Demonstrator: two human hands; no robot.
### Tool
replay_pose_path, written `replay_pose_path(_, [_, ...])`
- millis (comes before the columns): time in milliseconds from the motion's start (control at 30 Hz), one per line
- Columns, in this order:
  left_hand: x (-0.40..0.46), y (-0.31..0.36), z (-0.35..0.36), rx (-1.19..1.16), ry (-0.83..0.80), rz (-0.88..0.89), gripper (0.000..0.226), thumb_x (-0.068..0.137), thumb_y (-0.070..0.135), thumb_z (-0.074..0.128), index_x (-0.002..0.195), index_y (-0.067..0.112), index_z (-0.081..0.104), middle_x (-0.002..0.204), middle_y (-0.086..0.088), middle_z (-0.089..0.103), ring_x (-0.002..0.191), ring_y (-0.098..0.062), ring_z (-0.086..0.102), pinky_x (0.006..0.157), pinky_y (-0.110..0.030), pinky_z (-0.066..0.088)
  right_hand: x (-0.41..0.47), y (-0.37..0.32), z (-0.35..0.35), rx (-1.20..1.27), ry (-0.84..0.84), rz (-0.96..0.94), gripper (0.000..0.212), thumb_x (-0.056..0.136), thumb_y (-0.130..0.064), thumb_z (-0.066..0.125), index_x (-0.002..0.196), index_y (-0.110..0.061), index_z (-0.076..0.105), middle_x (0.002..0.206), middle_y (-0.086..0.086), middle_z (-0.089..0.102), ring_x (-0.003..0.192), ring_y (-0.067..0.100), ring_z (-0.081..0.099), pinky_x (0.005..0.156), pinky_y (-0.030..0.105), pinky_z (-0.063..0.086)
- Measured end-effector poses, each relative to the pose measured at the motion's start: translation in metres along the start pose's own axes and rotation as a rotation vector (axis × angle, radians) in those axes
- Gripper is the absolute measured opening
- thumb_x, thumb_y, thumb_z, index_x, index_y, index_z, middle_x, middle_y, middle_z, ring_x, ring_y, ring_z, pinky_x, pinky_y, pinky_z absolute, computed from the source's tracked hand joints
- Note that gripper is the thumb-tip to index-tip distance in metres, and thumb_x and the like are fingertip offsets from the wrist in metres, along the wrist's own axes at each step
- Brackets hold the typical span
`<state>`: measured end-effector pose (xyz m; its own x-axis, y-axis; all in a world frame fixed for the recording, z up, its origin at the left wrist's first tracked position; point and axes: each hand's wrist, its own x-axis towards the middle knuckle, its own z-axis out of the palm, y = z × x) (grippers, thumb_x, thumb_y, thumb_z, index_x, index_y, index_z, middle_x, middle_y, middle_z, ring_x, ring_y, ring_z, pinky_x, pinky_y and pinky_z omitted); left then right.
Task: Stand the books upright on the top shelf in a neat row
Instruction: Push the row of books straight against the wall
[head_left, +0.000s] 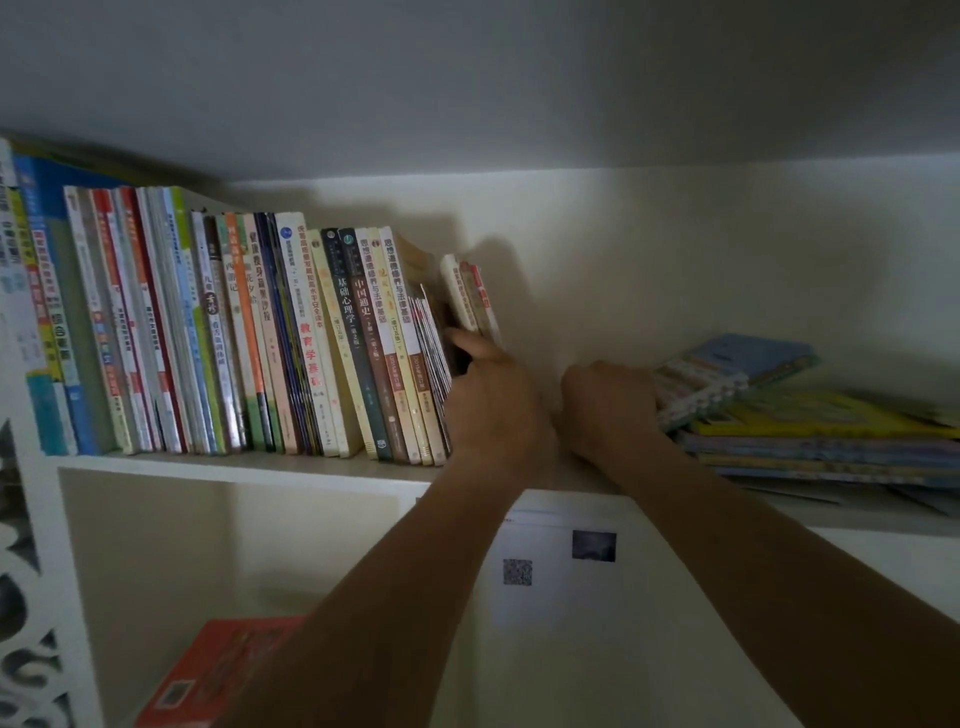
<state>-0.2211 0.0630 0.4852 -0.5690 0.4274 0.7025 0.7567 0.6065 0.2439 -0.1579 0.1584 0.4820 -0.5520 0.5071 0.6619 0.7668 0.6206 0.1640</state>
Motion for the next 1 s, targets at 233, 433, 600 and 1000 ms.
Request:
replay_pose_path(233, [-0.028,-0.008,-0.006,0.232,0.252,0.079,0.087,0.094,0.044,0.068,0.153,-0.008,0.029,0.068,-0.005,0.07,0.049,-0.016,0.064,0.044,-0.025,0.035,-0.079,0.051,-0.027,0.271,0.367,0.24,0.033,0.082,-0.048,0.062,0.085,-0.018,0.076,0.095,0.009,0.066,0.093,0.036,0.06,0.086,0.044,0.048])
replay_pose_path(433, [-0.039,0.051,-0.001,-0.218,-0.029,0.522,0.055,0.091,0.059,0.064,0.126,0.017,0.063,0.132,-0.01,0.055,0.119,-0.028,0.052,0.094,-0.042,0.048,-0.083,0.141,-0.052,0.363,0.192,0.645,0.046,0.097,-0.045,0.057,0.129,-0.012,0.06,0.126,0.021,0.058,0.12,0.043,0.048,0.097,0.046,0.042])
replay_pose_path(600, [-0.021,0.058,0.0,-0.009,-0.173,0.58,0.042,0.092,0.034,0.065,0.128,0.015,0.056,0.121,-0.01,0.059,0.109,-0.029,0.061,0.075,-0.034,0.045,-0.065,0.162,-0.049,0.469,-0.088,0.616,0.057,0.093,-0.055,0.05,0.096,-0.002,0.071,0.083,0.015,0.067,0.084,0.035,0.063,0.086,0.044,0.052])
replay_pose_path(1000, [-0.047,0.029,0.019,-0.271,0.039,0.263,0.015,0.104,0.018,0.053,0.108,0.013,0.067,0.093,-0.005,0.074,0.076,-0.02,0.074,0.063,-0.028,0.057,-0.013,0.028,-0.059,1.014,-0.09,0.233,0.056,0.086,-0.044,0.076,0.134,-0.022,0.057,0.122,0.001,0.065,0.113,0.025,0.064,0.1,0.043,0.053])
